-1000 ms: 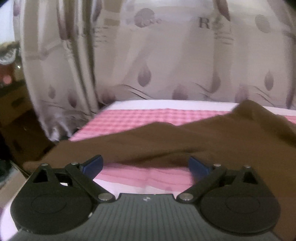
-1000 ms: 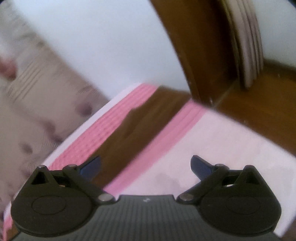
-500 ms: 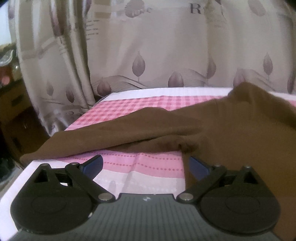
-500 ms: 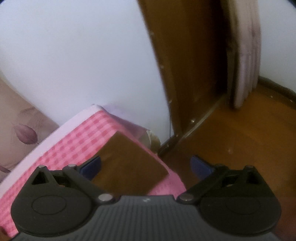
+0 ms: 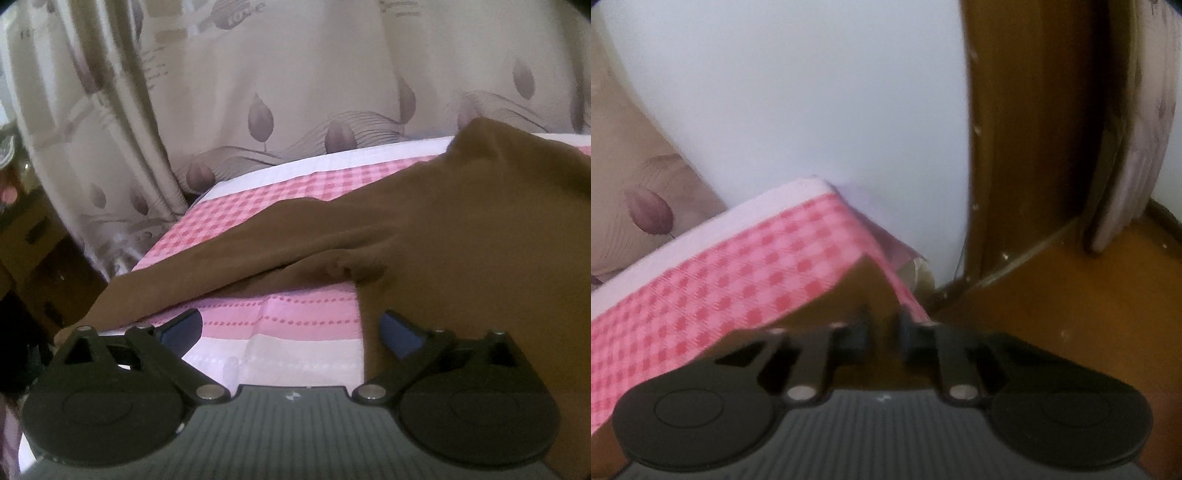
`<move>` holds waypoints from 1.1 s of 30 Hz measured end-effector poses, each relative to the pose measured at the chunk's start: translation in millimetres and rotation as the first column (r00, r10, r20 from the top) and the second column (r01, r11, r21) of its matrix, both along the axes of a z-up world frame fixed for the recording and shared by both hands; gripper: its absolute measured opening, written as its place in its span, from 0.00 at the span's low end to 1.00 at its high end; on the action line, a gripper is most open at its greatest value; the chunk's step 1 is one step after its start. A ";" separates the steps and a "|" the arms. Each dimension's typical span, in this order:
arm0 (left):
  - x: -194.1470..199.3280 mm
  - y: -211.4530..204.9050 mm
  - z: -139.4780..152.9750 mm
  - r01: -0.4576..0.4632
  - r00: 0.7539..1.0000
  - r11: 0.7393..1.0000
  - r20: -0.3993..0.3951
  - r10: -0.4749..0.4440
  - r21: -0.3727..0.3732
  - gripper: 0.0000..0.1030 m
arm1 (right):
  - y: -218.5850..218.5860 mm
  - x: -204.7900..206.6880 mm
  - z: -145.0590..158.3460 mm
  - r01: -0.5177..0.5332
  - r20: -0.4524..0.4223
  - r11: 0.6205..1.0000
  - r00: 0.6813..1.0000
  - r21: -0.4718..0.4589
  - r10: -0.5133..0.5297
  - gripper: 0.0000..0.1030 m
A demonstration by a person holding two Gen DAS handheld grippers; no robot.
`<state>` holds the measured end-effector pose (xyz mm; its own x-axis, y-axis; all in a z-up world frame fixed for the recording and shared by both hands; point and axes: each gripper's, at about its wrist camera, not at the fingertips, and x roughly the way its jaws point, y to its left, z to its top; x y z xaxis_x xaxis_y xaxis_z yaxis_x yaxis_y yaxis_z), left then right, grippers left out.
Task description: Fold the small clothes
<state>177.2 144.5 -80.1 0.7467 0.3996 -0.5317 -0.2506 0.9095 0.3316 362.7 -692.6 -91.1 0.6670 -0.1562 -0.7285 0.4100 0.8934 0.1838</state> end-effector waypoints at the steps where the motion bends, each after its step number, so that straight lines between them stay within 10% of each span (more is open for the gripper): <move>1: 0.3 0.9 0.2 -0.003 1.000 1.000 -0.001 0.003 -0.005 0.99 | 0.3 -7.7 7.3 0.012 0.038 1.000 0.999 -0.021 -0.012 0.10; 7: -1.4 -1.9 0.2 0.000 1.000 1.000 0.002 0.000 0.011 1.00 | -24.0 -43.2 38.6 0.173 0.204 0.984 0.965 -0.032 -0.163 0.04; 16: -0.3 0.5 1.0 -0.003 1.000 1.000 -0.001 0.003 -0.004 1.00 | -51.0 -83.6 -12.7 0.319 0.101 0.941 0.938 0.118 -0.330 0.04; 20: -2.4 -0.7 1.2 0.000 1.000 1.000 0.016 0.000 0.004 1.00 | -51.8 -124.4 2.6 0.346 0.246 0.911 0.885 0.223 -0.396 0.05; 26: -3.4 -1.7 0.7 0.004 1.000 1.000 0.021 -0.004 0.010 1.00 | 47.5 -103.2 57.4 -0.140 0.323 0.972 0.944 0.190 0.072 0.06; 33: -7.8 -2.1 1.6 0.006 0.999 1.000 0.039 -0.007 0.010 1.00 | 258.2 -12.5 54.5 -0.686 0.173 0.717 0.726 0.125 0.666 0.06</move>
<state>169.4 142.4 -78.5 0.7694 0.3996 -0.4983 -0.2576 0.9080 0.3304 350.1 -434.4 -36.7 0.6212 0.4841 -0.6162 -0.3229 0.8746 0.3617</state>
